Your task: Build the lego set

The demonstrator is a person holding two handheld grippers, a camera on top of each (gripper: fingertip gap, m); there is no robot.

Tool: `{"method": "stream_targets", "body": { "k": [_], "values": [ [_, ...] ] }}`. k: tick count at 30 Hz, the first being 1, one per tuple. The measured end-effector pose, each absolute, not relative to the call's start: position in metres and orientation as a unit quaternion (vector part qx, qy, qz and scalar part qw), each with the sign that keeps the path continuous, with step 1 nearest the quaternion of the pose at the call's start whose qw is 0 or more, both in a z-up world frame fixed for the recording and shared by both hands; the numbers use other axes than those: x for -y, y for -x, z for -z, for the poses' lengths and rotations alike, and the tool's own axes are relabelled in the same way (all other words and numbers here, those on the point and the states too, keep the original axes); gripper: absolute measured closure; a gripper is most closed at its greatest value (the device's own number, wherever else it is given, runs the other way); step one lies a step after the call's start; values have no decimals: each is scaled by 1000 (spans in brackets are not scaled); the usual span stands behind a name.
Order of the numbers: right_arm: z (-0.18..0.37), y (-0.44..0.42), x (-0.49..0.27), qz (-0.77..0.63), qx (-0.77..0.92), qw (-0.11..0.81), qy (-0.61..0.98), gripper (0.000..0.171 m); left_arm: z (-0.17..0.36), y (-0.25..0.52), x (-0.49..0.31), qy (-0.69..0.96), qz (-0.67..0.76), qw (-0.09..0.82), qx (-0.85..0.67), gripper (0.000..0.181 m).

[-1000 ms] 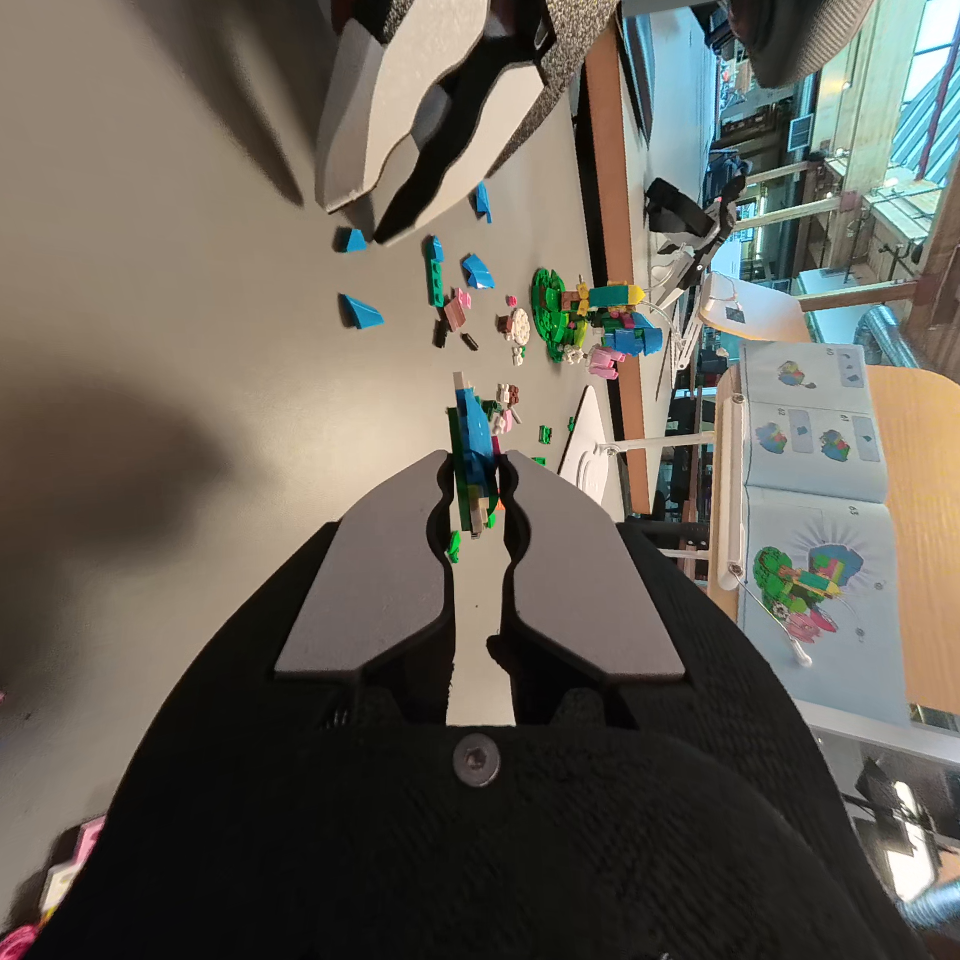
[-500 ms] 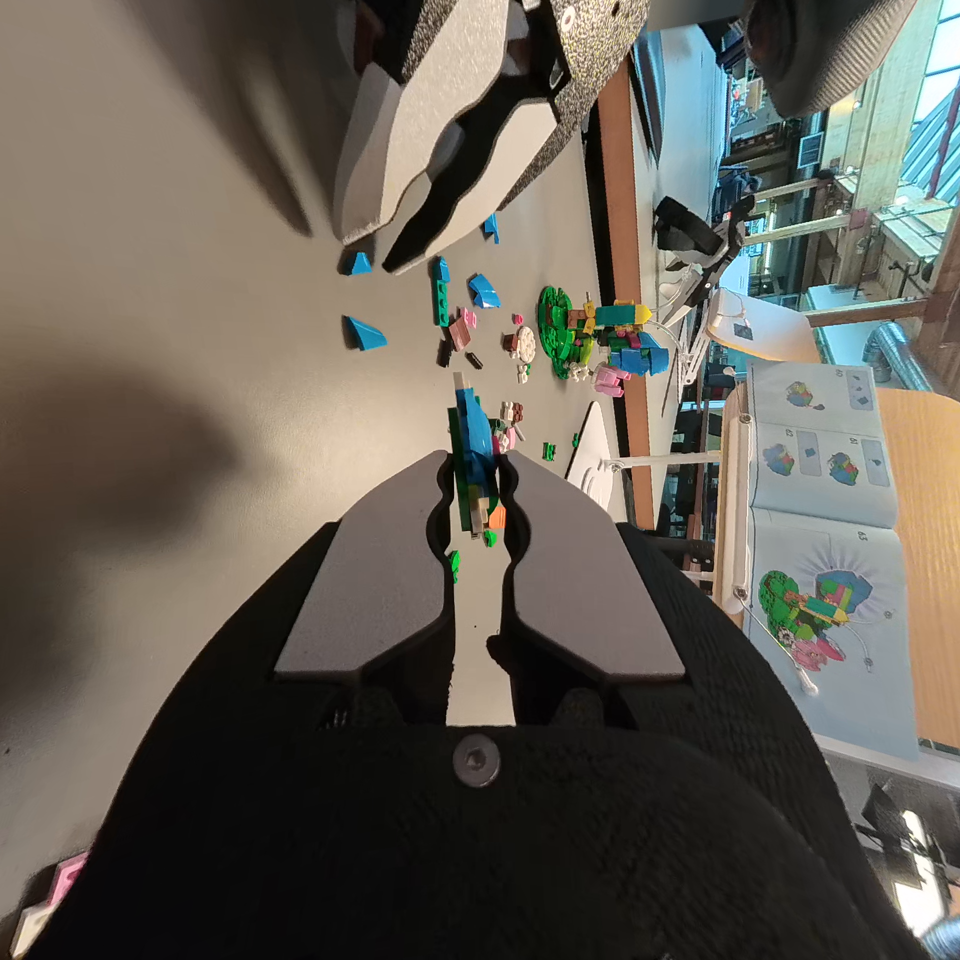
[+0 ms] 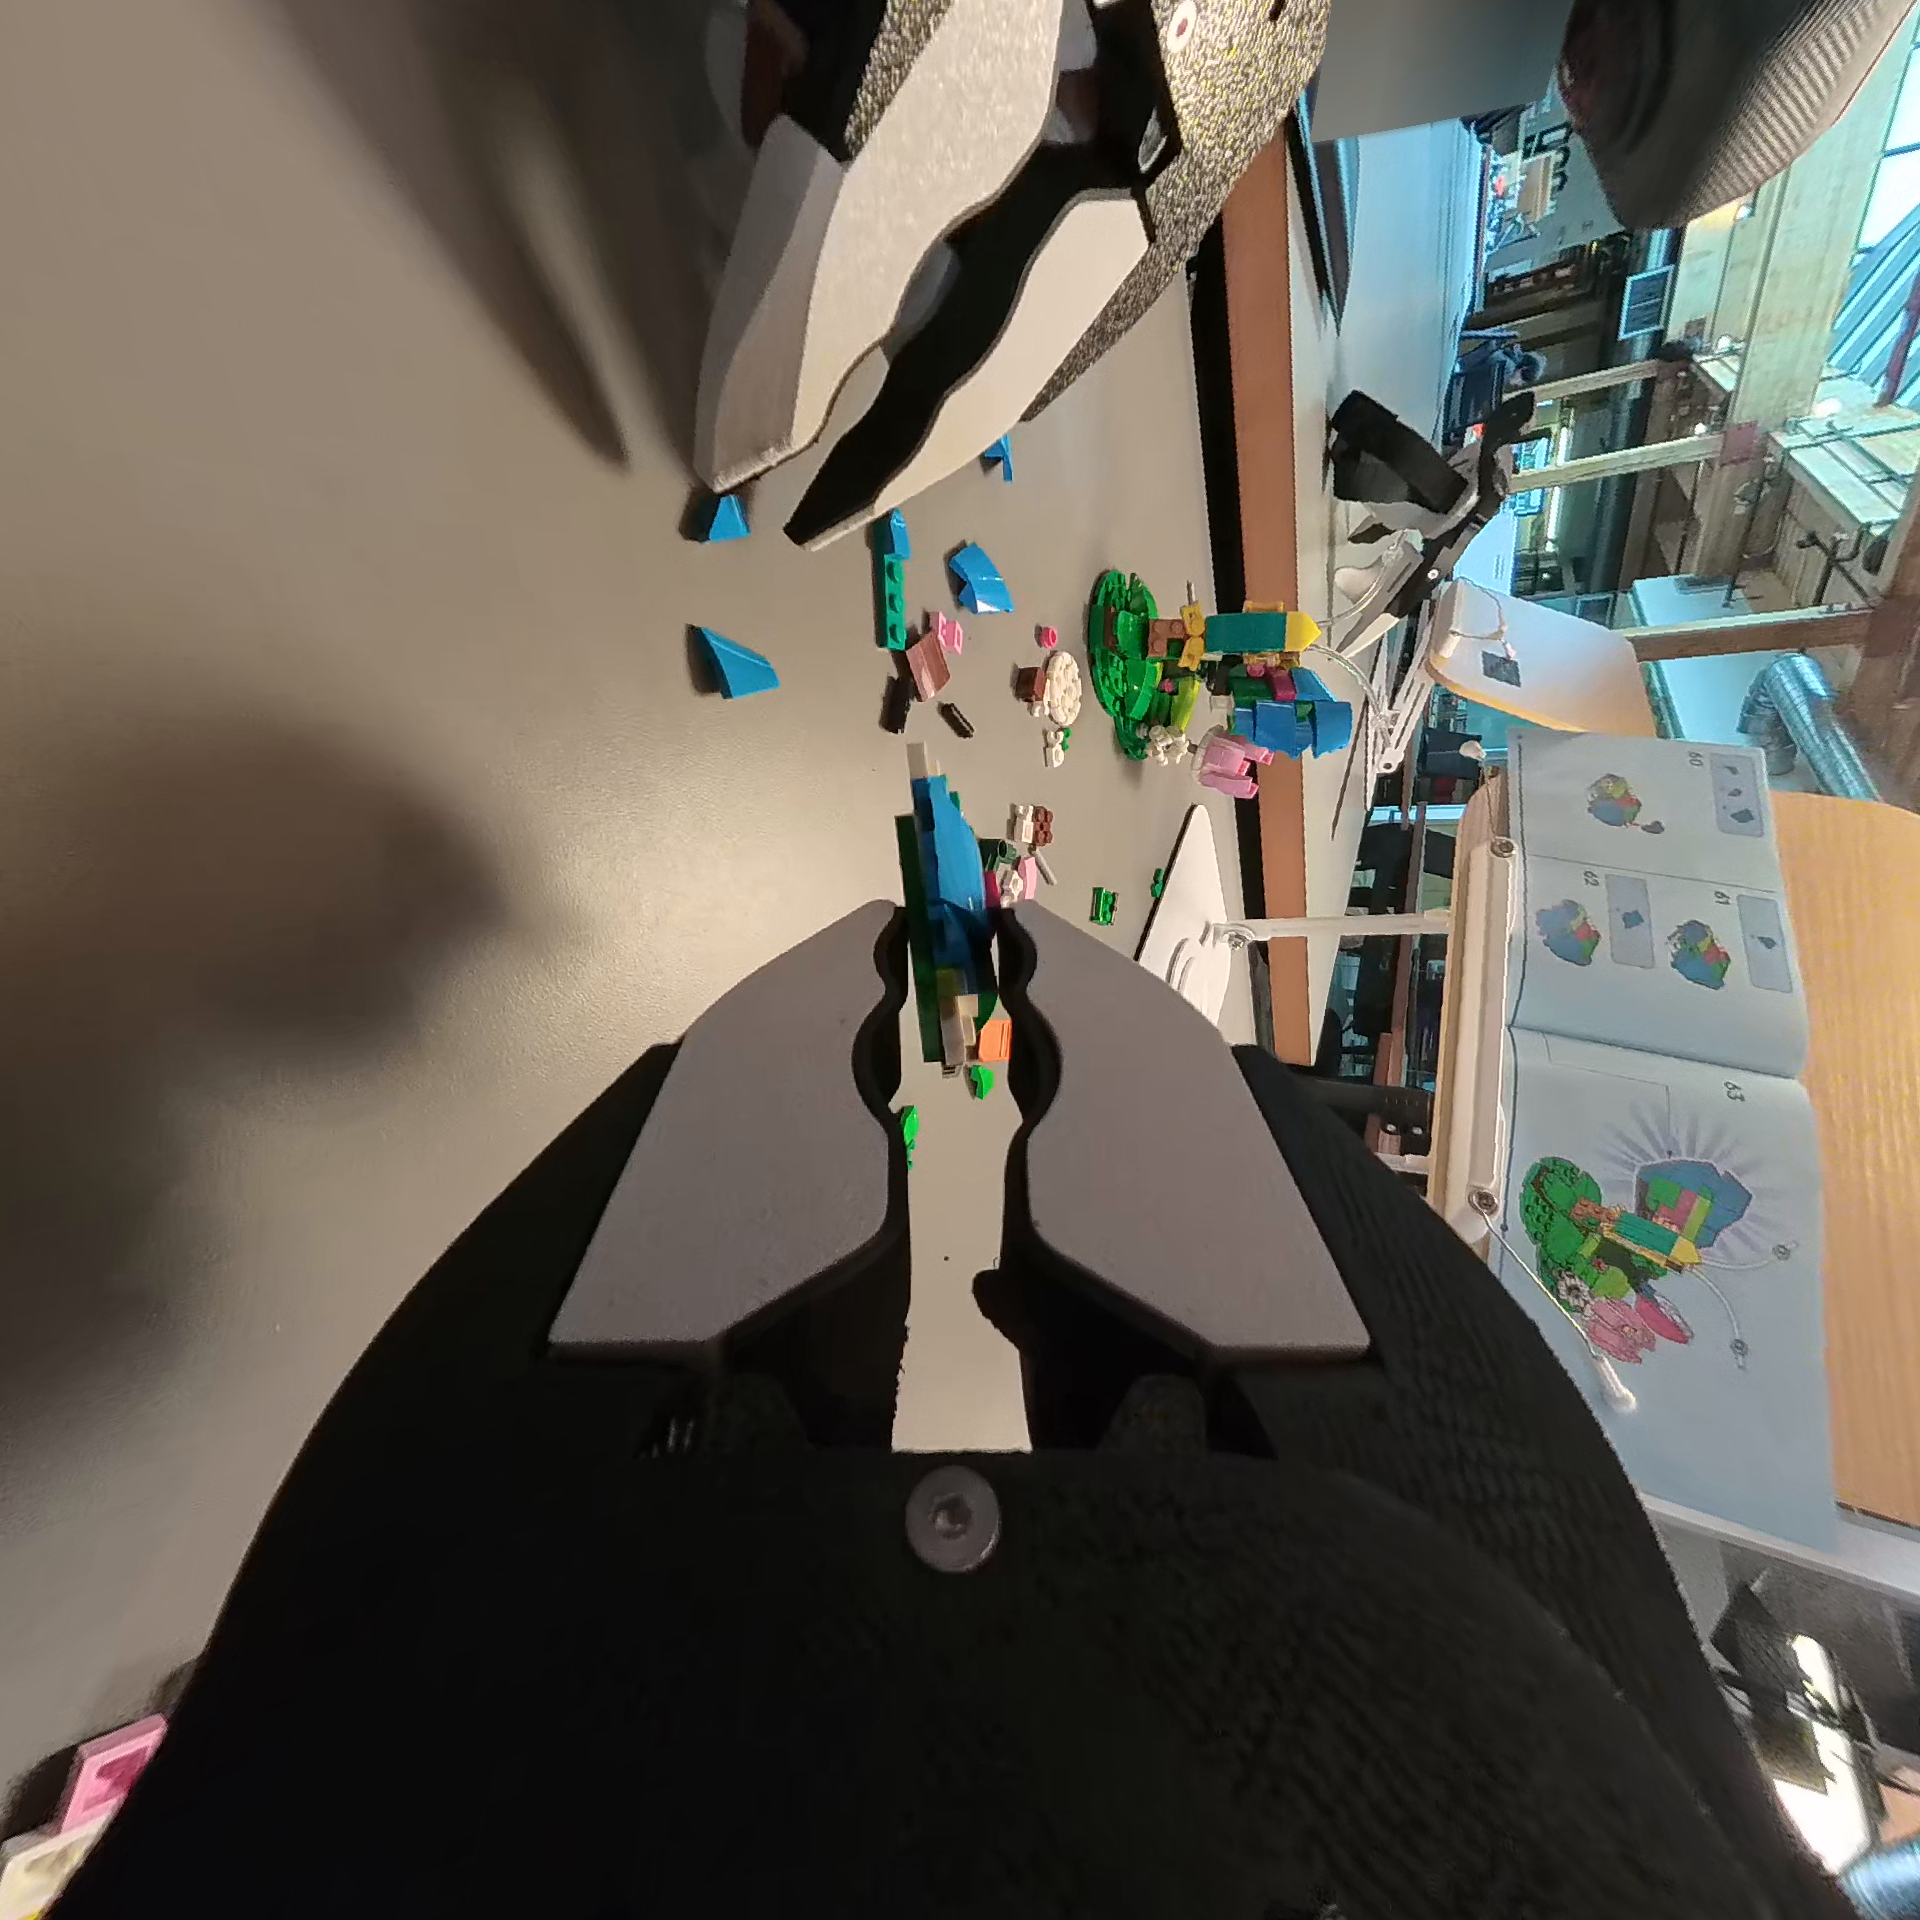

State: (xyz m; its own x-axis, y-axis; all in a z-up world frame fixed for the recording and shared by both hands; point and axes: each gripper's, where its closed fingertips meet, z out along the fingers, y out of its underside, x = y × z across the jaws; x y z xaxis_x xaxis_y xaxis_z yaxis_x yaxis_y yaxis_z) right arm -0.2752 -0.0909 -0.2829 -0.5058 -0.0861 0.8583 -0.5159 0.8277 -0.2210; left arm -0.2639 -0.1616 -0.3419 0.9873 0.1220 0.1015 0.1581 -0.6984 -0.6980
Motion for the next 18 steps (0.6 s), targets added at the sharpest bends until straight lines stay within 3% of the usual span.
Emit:
{"method": "stream_targets", "body": {
  "k": [1, 18],
  "values": [
    [283, 275, 91, -231, 836, 463, -180, 157, 341, 264, 162, 921, 23, 382, 76, 158],
    [283, 269, 86, -236, 838, 462, -168, 157, 344, 265, 133, 931, 5, 361, 51, 146]
  ]
}}
